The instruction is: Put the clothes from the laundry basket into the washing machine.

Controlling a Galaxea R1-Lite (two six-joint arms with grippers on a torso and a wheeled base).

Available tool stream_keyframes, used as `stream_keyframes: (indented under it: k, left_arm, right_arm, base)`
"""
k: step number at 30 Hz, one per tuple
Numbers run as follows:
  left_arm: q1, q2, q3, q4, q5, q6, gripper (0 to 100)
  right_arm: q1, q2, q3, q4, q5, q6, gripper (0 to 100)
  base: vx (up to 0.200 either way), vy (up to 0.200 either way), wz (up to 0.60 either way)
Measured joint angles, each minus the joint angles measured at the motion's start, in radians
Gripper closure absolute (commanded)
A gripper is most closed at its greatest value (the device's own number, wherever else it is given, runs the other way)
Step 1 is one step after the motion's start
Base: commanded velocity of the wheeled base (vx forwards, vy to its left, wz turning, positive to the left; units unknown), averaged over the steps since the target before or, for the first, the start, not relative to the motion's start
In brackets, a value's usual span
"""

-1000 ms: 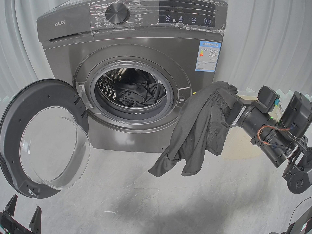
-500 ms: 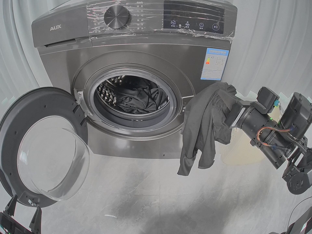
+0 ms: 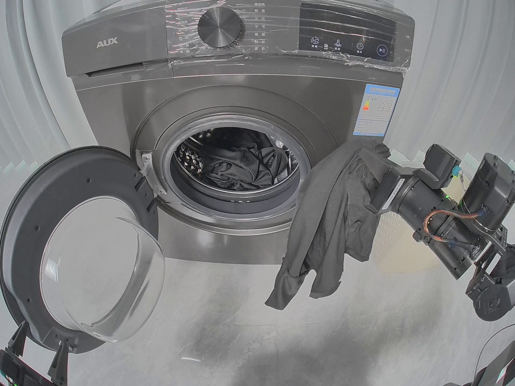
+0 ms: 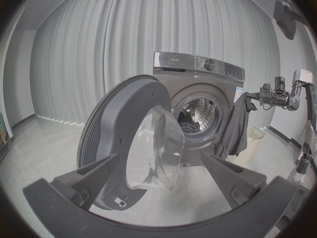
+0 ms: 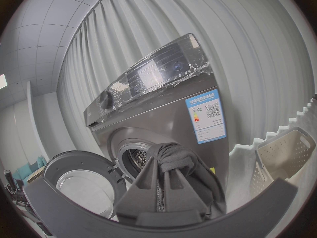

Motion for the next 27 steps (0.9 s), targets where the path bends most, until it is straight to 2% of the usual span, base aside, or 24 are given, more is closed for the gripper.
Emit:
stream_keyframes:
  k: [4,19,25,27]
  left_arm:
    - [0.002,0.000,0.000,0.000,0.000,0.000,0]
    - [0.001,0.000,0.000,0.000,0.000,0.000,0]
    - [0.000,0.000,0.000,0.000,0.000,0.001,0]
    - [0.001,0.000,0.000,-0.001,0.001,0.003,0]
  right_arm:
    - [-0.001,0.000,0.000,-0.001,0.000,0.000,100]
    - [0.003,0.006,0.015,0.000,-0.001,-0.002,100]
    - [0.014,0.006,0.023,0.000,0.001,-0.001,100]
    - [0.024,0.004,0.028,0.000,0.016,-0.001,100]
  base:
    - [0.200,0.000,0.00]
    - [0.000,0.000,0.00]
    - [0.000,0.200,0.00]
    - [0.000,0.000,0.00]
